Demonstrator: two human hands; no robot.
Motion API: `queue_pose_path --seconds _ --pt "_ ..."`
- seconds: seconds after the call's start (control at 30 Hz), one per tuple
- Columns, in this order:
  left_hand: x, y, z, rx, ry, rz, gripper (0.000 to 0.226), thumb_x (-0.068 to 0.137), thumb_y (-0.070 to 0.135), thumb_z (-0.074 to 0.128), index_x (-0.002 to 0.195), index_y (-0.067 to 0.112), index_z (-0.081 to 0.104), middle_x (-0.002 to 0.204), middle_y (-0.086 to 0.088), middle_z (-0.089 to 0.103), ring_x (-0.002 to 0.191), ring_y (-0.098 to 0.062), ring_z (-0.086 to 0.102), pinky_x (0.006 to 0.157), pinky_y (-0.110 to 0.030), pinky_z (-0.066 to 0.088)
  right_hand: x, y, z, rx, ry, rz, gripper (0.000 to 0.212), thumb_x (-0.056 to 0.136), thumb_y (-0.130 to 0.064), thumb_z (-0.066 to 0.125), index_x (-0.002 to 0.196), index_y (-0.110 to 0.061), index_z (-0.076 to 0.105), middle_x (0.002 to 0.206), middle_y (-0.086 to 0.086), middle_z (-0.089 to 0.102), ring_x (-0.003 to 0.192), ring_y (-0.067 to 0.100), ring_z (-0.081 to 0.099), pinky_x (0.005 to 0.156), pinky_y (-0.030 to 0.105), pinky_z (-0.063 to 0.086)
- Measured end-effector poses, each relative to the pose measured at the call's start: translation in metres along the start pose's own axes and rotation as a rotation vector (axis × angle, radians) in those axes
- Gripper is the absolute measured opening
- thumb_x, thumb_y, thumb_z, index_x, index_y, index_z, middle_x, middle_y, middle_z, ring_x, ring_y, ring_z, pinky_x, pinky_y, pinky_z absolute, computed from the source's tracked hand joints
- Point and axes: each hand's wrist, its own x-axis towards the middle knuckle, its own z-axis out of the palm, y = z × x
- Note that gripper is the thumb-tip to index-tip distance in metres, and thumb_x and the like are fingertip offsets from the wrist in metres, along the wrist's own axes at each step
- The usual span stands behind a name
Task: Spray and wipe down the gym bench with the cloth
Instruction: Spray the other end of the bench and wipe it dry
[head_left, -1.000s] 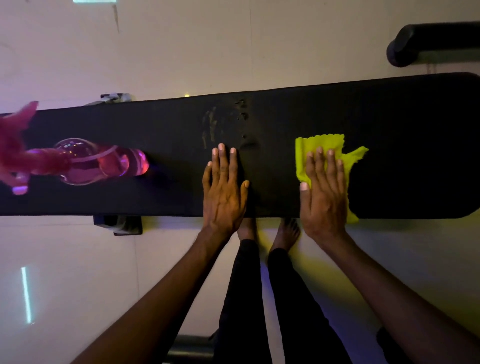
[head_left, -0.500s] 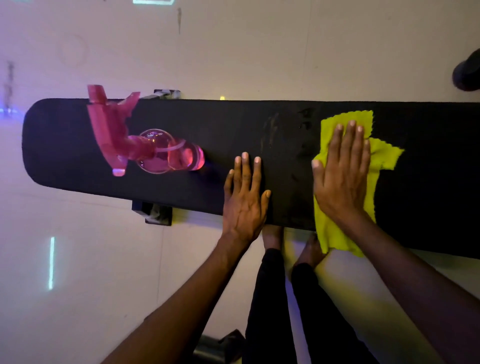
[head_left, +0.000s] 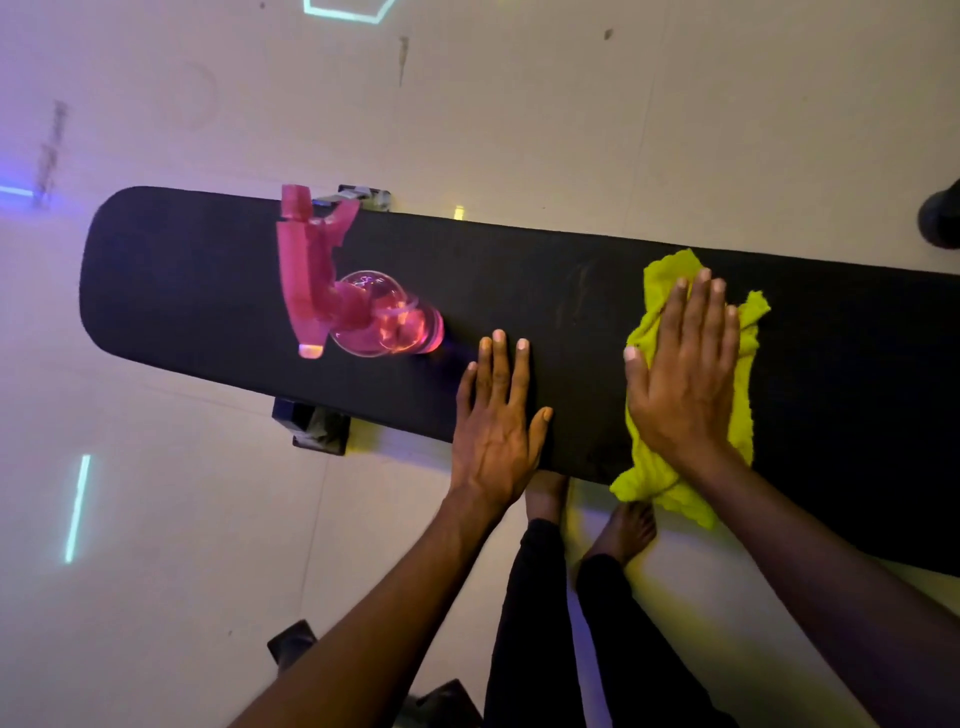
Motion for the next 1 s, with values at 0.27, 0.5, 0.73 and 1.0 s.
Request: queue_pose_path --seconds 0.27,0.5,0.73,1.0 --pt "-0.013 -0.009 0.005 -0.061 0.035 -0.064 0.075 0.105 0.047 0.034 0.164 0.014 0.002 0.171 -0.011 -0.010 0.159 -0.024 -0.012 0.130 -0.041 0.000 0.044 -0.056 0.008 0.017 -0.035 -0.220 0.076 0.108 -0.044 0.028 0.167 -0.003 0.007 0.176 0.020 0.005 0.165 0.038 0.004 0.134 0.056 0.009" --pt "-0.021 -0.017 0.003 -0.052 0.002 -0.055 0.076 0.105 0.049 0.035 0.164 0.017 0.000 0.171 -0.008 -0.012 0.159 -0.022 -0.014 0.130 -0.043 0.001 0.010 -0.004 -0.001 0.023 -0.063 -0.394 0.078 0.106 -0.050 0.033 0.169 -0.011 0.010 0.178 0.013 0.007 0.166 0.030 0.005 0.134 0.053 0.011" --pt "-0.020 -0.020 0.007 -0.062 0.019 -0.066 0.077 0.104 0.048 0.036 0.164 0.018 0.001 0.172 -0.008 -0.010 0.159 -0.021 -0.013 0.129 -0.040 -0.003 0.042 -0.082 0.004 0.039 -0.042 -0.147 0.076 0.107 -0.046 0.028 0.168 -0.007 0.006 0.177 0.019 0.005 0.164 0.038 0.004 0.133 0.057 0.008" --pt "-0.023 -0.031 0.005 -0.044 -0.007 -0.030 0.077 0.105 0.050 0.037 0.164 0.020 -0.001 0.171 -0.004 -0.014 0.158 -0.019 -0.016 0.130 -0.039 -0.005 -0.042 -0.004 0.006 0.002 -0.107 -0.497 0.080 0.105 -0.049 0.035 0.169 -0.010 0.009 0.178 0.012 0.007 0.165 0.030 0.007 0.133 0.054 0.013"
